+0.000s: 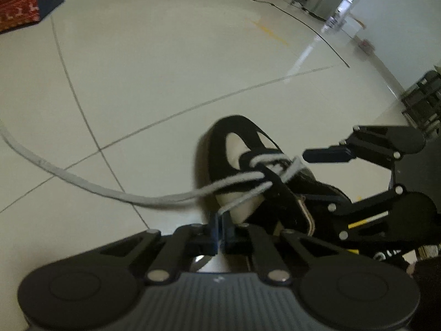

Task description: Lace up shoes with both hands

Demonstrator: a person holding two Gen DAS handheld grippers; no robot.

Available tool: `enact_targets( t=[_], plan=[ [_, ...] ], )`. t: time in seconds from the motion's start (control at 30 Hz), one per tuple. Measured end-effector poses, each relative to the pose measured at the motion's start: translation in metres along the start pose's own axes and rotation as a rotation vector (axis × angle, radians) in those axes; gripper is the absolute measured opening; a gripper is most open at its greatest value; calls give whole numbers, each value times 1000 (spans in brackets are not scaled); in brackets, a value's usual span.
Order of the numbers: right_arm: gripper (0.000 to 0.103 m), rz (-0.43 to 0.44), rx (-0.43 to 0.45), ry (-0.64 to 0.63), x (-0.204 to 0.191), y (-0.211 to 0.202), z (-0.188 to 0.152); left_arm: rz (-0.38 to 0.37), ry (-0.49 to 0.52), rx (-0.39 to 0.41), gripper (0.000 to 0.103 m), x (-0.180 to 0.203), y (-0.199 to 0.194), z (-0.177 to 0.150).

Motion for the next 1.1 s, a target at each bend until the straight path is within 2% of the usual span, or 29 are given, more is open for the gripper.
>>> enact_targets(
  t=[0.3,0.73,0.87,0.97,1.0,1.07,1.1],
  plan=[
    [58,0,1,7,1,0,-1,89,-8,1,2,-7,-6,-3],
    [59,2,7,26,7,-3,-4,188,-77,-27,2,-46,-10,-6],
    [59,-3,11,34,8,-4,-5,238,-109,-55,2,-62,-6,-11],
    [59,-4,12,37,10,-5,-6,186,-136,-68,2,-66,-6,-14],
    [59,-4,13,37,10,-5,-6,163,-144,-65,3,-66,-6,-13],
    [59,-7,14,38,10,-5,-6,126,-138,-61,16,-61,-6,-12],
    [59,-9,15,39,11,-6,-6,117,-122,-58,30,-57,-6,-10]
  ],
)
Point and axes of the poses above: each gripper's, at about its wrist camera, not at the fingertips, and y roughly the way its jaws point, x to its right, z to its top, the point moved 7 cm from there along y, roughly the way its jaws point, and after that the axes turned 9 degrees about z, right-handed, at the moved point
